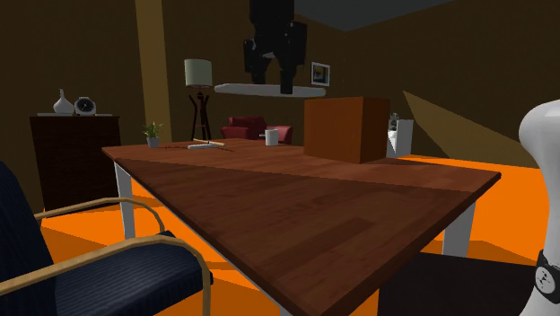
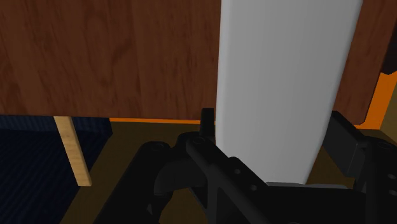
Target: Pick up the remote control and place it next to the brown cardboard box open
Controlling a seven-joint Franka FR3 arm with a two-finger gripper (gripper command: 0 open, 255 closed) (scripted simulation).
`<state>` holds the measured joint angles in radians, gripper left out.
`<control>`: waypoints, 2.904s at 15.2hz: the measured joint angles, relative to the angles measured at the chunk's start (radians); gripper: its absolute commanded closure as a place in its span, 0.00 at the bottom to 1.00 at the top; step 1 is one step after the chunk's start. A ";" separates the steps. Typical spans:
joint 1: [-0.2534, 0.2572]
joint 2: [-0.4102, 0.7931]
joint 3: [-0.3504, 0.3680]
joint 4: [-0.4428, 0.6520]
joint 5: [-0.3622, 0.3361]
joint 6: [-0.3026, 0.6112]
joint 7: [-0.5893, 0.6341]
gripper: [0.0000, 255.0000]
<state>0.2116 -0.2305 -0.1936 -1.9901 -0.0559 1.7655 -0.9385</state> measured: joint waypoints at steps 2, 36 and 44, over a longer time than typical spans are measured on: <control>0.001 0.001 0.001 0.025 0.001 -0.024 0.000 1.00; -0.129 -0.043 -0.215 0.257 -0.061 -0.279 -0.354 1.00; -0.194 0.008 -0.361 0.325 -0.069 -0.282 -0.570 1.00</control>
<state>0.0176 -0.2221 -0.5547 -1.6649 -0.1245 1.4832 -1.5084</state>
